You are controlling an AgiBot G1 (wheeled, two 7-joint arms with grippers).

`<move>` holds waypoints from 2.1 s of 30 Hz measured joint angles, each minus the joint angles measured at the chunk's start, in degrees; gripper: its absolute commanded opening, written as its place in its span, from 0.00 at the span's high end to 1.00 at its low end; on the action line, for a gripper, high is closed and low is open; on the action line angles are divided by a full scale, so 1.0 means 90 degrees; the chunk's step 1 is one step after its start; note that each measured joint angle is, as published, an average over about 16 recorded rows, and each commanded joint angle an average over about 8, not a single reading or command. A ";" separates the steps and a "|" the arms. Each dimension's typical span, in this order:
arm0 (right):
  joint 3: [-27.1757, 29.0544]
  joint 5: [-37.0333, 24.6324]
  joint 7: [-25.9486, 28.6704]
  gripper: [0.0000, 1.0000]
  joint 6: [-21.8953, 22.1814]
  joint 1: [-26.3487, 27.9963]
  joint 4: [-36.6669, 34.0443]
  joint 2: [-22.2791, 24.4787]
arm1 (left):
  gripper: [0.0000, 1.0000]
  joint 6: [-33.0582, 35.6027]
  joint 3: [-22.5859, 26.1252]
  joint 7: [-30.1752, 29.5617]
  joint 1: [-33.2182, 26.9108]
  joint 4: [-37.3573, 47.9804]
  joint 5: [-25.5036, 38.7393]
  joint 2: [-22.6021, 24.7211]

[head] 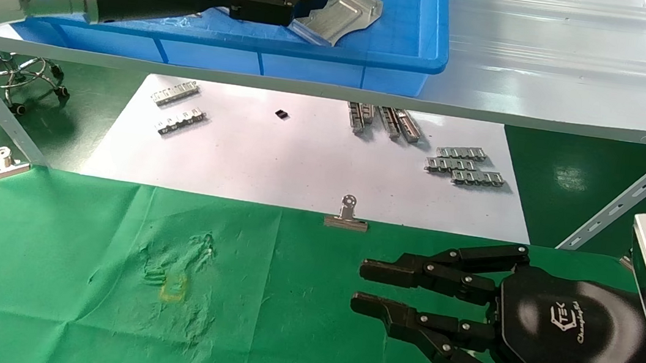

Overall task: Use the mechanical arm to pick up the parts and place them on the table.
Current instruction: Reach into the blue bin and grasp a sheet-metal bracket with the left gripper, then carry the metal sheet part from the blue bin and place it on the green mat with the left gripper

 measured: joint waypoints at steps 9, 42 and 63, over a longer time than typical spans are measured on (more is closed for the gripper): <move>0.0000 0.0000 0.0000 1.00 0.0000 0.0000 0.0000 0.0000 | 0.07 -0.0609 0.0373 0.0643 -0.1023 0.1962 0.0677 0.0888; -0.0001 0.0001 0.0000 1.00 0.0000 0.0000 0.0000 0.0000 | 1.00 -0.1750 0.0745 0.1297 -0.1155 0.2745 0.0599 0.1534; -0.0001 0.0001 -0.0001 1.00 0.0000 0.0000 0.0000 0.0000 | 1.00 -0.2025 0.1049 0.1142 -0.1260 0.2694 0.0125 0.1469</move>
